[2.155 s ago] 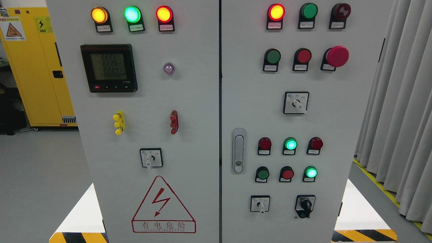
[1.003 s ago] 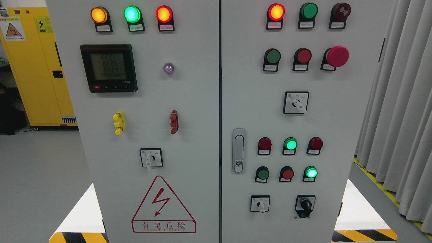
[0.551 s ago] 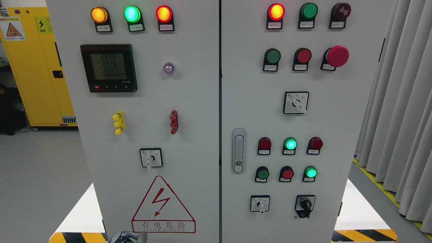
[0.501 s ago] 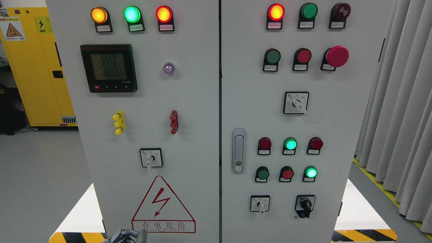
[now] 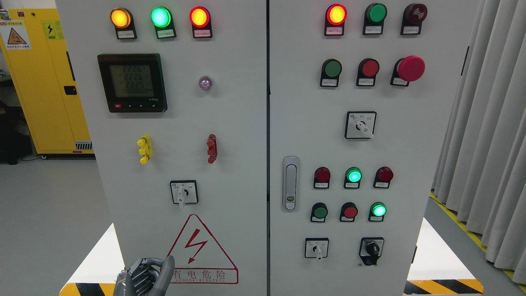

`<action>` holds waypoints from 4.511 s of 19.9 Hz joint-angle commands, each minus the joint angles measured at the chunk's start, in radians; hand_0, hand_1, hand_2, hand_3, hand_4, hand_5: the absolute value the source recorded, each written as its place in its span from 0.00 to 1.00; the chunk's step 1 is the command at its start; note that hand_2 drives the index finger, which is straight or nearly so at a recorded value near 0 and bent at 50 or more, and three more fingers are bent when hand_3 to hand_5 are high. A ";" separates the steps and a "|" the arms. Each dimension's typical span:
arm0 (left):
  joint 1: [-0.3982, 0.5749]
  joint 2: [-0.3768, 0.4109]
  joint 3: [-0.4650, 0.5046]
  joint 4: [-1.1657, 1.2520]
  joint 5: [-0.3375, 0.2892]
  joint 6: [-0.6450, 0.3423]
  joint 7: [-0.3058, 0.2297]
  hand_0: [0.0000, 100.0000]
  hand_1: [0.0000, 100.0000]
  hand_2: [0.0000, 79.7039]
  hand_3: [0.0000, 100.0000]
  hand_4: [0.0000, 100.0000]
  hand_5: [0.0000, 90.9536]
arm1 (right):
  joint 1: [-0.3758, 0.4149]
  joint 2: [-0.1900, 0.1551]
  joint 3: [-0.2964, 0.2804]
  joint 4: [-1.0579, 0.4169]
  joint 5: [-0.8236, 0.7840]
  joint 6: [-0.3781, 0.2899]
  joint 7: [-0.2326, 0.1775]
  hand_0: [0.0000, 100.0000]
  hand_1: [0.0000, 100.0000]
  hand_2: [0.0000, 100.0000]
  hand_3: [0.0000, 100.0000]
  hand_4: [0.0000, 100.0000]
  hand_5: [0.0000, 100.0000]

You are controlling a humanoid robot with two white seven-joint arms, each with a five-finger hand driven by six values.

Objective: Turn on light switch 1

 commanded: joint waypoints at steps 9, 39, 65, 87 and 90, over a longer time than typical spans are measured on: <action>-0.094 -0.049 -0.053 -0.011 -0.048 0.068 0.012 0.11 0.64 0.74 0.90 0.91 0.93 | 0.000 0.000 0.000 0.000 0.000 0.001 0.001 0.00 0.50 0.04 0.00 0.00 0.00; -0.222 -0.075 -0.056 -0.006 -0.091 0.196 0.081 0.13 0.68 0.74 0.90 0.89 0.93 | 0.000 0.000 0.000 0.000 0.000 0.001 0.001 0.00 0.50 0.04 0.00 0.00 0.00; -0.279 -0.080 -0.070 -0.003 -0.105 0.257 0.101 0.17 0.70 0.75 0.90 0.89 0.93 | 0.000 0.000 0.000 0.000 0.000 0.001 0.001 0.00 0.50 0.04 0.00 0.00 0.00; -0.305 -0.084 -0.067 0.014 -0.109 0.269 0.112 0.18 0.68 0.75 0.90 0.89 0.93 | 0.000 0.000 0.000 0.000 0.000 0.001 0.001 0.00 0.50 0.04 0.00 0.00 0.00; -0.306 -0.084 -0.067 0.014 -0.109 0.275 0.112 0.18 0.67 0.75 0.89 0.89 0.93 | 0.000 0.000 0.000 0.000 0.000 0.001 0.001 0.00 0.50 0.04 0.00 0.00 0.00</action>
